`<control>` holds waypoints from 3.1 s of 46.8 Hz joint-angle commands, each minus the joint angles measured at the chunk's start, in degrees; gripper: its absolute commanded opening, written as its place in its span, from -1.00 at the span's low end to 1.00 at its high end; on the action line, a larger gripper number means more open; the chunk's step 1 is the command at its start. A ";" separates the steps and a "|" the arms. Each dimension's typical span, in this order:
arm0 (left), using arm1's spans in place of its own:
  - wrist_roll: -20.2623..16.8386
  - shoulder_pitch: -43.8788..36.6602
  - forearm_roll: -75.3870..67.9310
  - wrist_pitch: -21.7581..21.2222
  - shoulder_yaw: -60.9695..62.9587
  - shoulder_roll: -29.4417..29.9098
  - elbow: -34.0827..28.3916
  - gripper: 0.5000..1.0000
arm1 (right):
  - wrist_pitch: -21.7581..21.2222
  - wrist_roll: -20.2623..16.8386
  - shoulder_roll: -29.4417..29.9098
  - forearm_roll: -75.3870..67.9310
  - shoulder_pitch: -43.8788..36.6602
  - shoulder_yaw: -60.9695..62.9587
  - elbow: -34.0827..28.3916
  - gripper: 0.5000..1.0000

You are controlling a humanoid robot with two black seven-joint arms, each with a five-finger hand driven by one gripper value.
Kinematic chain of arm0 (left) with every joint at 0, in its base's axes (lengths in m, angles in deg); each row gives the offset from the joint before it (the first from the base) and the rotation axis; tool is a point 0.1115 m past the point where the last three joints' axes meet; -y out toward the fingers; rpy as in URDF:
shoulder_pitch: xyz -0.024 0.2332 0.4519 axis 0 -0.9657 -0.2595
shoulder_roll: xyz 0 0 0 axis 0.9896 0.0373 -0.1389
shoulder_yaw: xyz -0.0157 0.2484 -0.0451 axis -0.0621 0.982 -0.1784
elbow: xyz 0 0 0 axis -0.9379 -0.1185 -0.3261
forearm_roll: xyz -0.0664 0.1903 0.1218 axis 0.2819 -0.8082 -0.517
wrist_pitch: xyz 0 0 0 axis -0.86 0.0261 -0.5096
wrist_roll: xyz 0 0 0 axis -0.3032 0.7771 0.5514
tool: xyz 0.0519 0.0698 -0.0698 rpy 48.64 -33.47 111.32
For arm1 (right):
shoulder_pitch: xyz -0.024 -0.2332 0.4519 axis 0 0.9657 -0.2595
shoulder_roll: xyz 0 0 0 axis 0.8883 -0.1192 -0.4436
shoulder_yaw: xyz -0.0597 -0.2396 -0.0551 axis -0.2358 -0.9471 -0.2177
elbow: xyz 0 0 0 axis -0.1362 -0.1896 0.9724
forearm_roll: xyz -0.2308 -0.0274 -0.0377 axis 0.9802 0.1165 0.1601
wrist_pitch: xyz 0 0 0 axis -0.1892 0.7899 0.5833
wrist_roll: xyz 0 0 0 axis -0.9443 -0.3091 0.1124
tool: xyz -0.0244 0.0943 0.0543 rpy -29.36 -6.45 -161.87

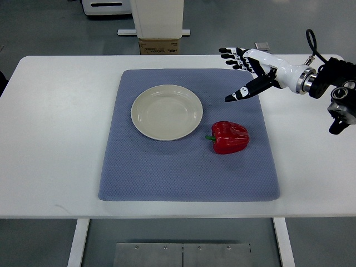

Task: Place red pepper on plate with right hand
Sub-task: 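Reach the right hand over the red pepper, fingers open, then close the right hand fingers around the red pepper, then lift the pepper and carry it onto the cream plate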

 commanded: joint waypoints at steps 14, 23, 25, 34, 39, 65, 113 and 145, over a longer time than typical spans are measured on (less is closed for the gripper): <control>-0.01 0.00 0.00 0.01 0.00 0.00 0.00 1.00 | -0.03 0.00 -1.33 5.28 -3.73 -8.43 -5.31 0.96; -0.01 0.00 0.00 0.01 0.00 0.00 0.00 1.00 | -0.12 0.17 -1.15 7.57 -4.96 -11.77 -5.40 0.96; -0.01 0.00 0.00 0.01 0.00 0.00 0.00 1.00 | -0.29 0.17 -1.06 7.92 -4.96 -12.13 -5.40 0.97; -0.01 0.00 0.00 0.01 0.00 0.00 0.00 1.00 | -0.29 0.08 -0.54 9.06 -6.80 -15.02 -5.40 0.96; -0.01 0.00 0.00 0.01 0.00 0.00 0.00 1.00 | -0.29 0.00 -0.45 9.24 -6.98 -15.99 -5.31 0.96; -0.01 0.00 0.00 0.01 0.00 0.00 0.00 1.00 | -0.29 -0.35 2.01 9.85 -7.95 -20.04 -5.13 0.81; -0.01 0.00 0.00 0.01 0.00 0.00 0.00 1.00 | 0.32 -0.44 3.86 10.73 -5.22 -20.56 -1.88 0.42; -0.01 0.00 0.00 0.01 0.00 0.00 0.00 1.00 | 0.15 -0.79 3.68 10.56 -7.07 -20.13 0.49 -1.00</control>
